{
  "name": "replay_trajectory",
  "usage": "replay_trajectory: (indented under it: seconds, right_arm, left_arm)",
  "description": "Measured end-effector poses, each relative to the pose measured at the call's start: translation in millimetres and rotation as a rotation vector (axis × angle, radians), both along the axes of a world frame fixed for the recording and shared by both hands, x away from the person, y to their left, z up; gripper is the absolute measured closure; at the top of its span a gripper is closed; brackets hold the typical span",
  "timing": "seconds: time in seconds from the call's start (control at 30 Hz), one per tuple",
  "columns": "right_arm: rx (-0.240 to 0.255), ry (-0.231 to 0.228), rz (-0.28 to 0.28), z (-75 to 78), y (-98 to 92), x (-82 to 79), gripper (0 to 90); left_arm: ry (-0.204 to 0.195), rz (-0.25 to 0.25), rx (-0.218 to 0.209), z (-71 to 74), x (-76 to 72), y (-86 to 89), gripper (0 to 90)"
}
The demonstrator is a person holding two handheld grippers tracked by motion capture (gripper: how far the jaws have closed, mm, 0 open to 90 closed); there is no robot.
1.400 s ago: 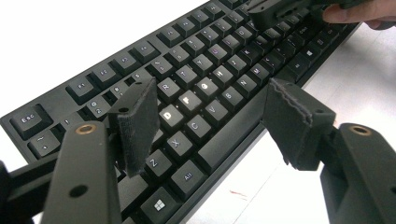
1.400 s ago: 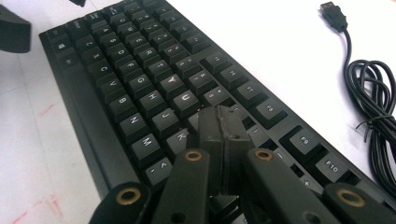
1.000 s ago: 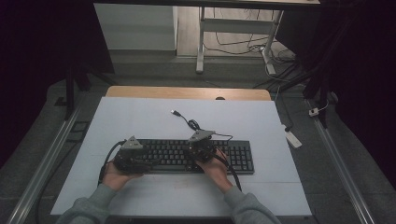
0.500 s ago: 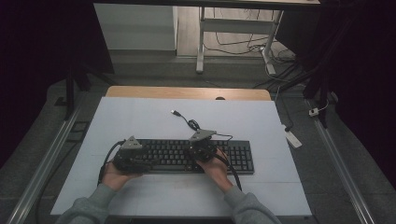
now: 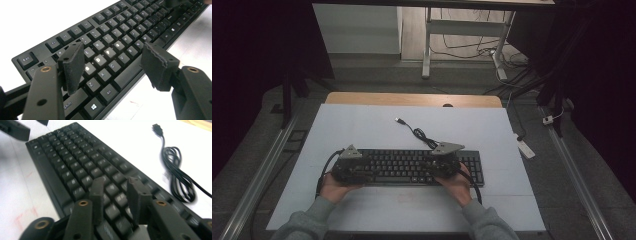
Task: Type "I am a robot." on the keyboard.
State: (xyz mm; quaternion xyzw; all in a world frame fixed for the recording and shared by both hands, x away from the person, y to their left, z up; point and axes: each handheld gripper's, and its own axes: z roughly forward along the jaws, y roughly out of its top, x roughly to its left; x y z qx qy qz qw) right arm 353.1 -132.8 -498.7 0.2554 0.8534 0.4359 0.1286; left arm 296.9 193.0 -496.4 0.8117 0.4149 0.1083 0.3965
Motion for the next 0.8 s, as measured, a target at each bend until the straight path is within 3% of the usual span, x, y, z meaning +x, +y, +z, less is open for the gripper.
replay_trajectory:
  seconds: [0.2,0.37,0.8]
  right_arm:
    - [0.011,-0.001,-0.016,1.2,-27.1,-10.0,58.3]
    - [0.011,-0.004,-0.017,0.4,-38.7,-17.1,55.6]
    - [0.019,-0.008,-0.003,-0.9,-40.9,-19.9,54.5]
  left_arm:
    - [0.003,0.004,0.0,-0.7,1.3,0.8,34.8]
    - [0.002,0.01,-0.001,-0.9,2.2,1.9,34.7]
    - [0.002,0.022,-0.011,-1.5,3.2,2.2,35.1]
